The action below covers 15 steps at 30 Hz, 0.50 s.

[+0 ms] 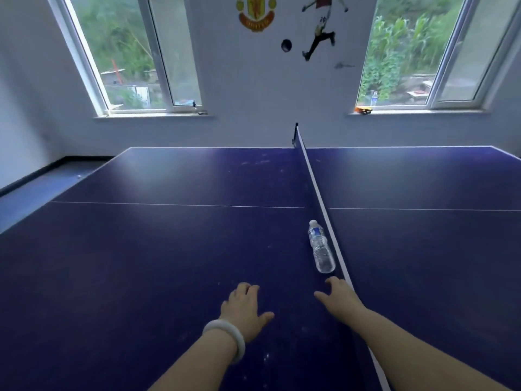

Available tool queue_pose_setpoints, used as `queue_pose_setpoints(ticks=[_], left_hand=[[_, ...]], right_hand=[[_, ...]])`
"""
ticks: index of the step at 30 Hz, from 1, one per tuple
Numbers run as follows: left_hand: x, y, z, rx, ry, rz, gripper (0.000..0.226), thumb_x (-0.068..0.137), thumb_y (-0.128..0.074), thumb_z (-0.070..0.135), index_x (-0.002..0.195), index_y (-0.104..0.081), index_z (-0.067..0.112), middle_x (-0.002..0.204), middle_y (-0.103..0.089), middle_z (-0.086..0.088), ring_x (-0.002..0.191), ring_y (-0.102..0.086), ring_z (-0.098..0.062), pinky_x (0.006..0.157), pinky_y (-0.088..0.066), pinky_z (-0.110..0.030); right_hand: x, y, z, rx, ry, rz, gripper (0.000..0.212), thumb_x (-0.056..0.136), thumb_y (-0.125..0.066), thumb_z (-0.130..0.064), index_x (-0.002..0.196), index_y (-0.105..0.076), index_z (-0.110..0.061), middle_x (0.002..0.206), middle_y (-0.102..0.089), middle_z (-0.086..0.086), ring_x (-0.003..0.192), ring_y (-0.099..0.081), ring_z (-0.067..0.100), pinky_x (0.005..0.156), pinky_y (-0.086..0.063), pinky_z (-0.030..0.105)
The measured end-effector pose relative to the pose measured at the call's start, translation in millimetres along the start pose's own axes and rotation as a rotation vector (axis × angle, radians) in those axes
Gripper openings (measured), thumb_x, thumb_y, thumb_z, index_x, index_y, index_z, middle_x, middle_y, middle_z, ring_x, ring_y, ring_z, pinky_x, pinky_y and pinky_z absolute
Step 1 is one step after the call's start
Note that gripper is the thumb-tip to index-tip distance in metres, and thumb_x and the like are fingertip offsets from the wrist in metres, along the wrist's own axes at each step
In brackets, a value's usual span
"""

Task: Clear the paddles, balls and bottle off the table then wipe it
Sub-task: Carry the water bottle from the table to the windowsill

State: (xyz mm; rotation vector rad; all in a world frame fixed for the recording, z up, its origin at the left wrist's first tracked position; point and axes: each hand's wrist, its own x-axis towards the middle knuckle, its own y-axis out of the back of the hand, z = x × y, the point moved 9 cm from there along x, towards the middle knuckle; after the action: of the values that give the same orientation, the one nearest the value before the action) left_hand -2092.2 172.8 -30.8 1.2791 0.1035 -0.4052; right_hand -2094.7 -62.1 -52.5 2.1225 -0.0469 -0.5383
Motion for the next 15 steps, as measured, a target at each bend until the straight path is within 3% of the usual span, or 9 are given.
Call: queue_pose_setpoints(ticks=[8, 12, 15], left_hand=[[132, -36, -17, -0.002, 0.123, -0.091, 0.083, 0.091, -0.053, 0.059, 0.154, -0.013, 0.024, 0.162, -0.008, 0.000, 0.149, -0.010, -0.022, 0.118, -0.022, -0.045], [180, -79, -32, 0.034, 0.206, -0.252, 0.091, 0.089, -0.053, 0.063, 0.155, -0.003, 0.026, 0.163, 0.008, -0.002, 0.150, 0.007, -0.027, 0.120, -0.011, -0.052], [202, -101, -58, 0.063, 0.314, -0.369, 0.106, 0.082, -0.052, 0.074, 0.154, 0.013, 0.030, 0.161, 0.024, -0.001, 0.148, 0.017, -0.032, 0.119, -0.004, -0.060]], right_hand=[[132, 6, -6, -0.088, -0.047, 0.099, 0.065, 0.097, -0.053, -0.045, 0.146, -0.031, -0.010, 0.146, -0.039, 0.008, 0.131, -0.040, 0.025, 0.108, -0.035, 0.034], [187, 6, -2, -0.129, -0.073, 0.170, 0.068, 0.096, -0.057, -0.039, 0.146, -0.025, -0.007, 0.147, -0.036, 0.012, 0.133, -0.037, 0.027, 0.112, -0.030, 0.035], [220, 1, -1, -0.073, -0.096, 0.202, 0.071, 0.093, -0.063, -0.035, 0.146, -0.024, -0.006, 0.145, -0.037, 0.013, 0.129, -0.041, 0.027, 0.108, -0.036, 0.035]])
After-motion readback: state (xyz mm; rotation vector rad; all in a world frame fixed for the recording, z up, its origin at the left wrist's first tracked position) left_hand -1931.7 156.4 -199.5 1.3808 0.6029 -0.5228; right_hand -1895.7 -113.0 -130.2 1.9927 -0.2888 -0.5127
